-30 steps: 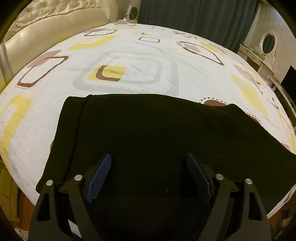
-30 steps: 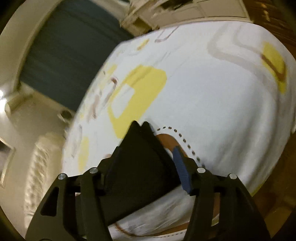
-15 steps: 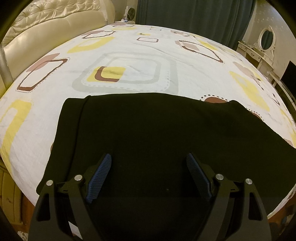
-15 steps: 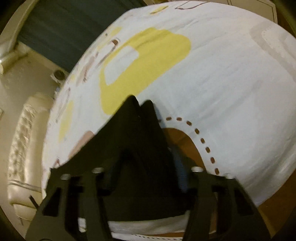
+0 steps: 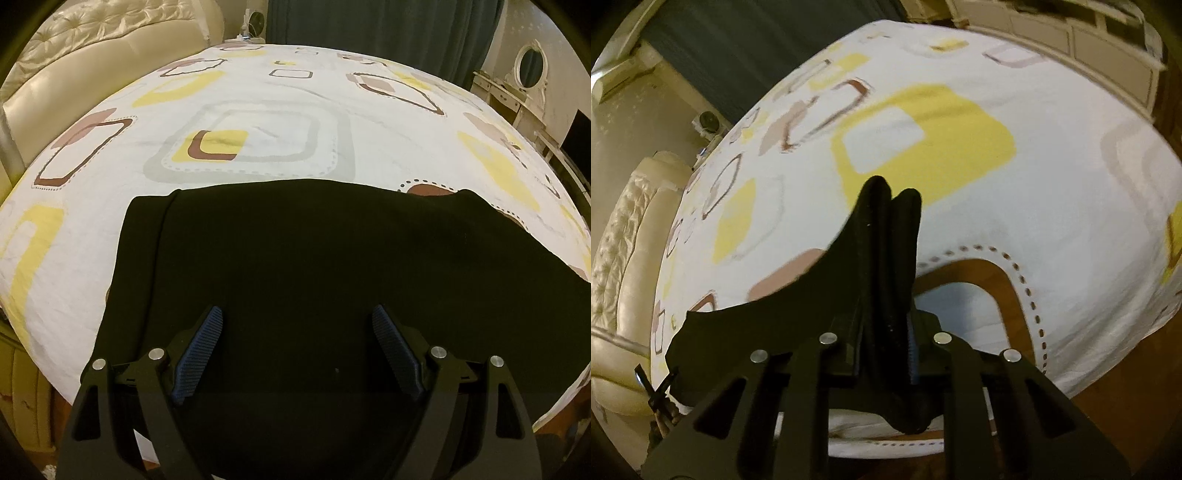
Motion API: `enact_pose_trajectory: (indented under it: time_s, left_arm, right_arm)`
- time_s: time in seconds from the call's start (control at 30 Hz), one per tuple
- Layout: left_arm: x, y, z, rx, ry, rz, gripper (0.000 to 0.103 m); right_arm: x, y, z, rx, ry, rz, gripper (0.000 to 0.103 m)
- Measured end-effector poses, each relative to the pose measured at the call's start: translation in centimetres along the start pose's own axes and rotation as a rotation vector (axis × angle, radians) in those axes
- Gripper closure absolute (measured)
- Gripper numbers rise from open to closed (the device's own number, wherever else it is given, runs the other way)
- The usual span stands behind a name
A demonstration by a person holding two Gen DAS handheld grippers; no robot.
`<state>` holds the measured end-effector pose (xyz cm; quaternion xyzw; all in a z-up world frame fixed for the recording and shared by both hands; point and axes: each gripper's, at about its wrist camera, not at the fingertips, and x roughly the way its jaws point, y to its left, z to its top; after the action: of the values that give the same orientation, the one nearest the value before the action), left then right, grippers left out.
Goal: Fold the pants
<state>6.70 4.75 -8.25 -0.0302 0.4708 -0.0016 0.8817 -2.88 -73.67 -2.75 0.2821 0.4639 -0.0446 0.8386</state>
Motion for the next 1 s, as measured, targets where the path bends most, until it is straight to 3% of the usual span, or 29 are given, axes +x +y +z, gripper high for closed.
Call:
enact_pose_trajectory:
  time_s: [0.27,0.5,0.7,1.0]
  left_arm:
    - [0.0,-0.1,-0.1,0.021,0.008,0.001,0.021]
    - [-0.1,-0.1,-0.1,0.023,0.012,-0.002,0.021]
    - [-0.2,-0.1,0.0,0.022,0.022,-0.001,0.021]
    - [-0.2,-0.5,-0.1,0.039,0.016,0.011,0.021]
  right_arm:
    - [-3.8,9.5,0.3,-0.135,-0.05,0.009,0.087]
    - [-4.7,18.9,-1.8,-0.261,-0.077,0.04,0.087]
    - [-2.0,26.1,-5.2,-0.356,-0.063,0.07,0.087]
    - [4.9,33.5,-11.2,-0.436,0.016,0.129,0.087]
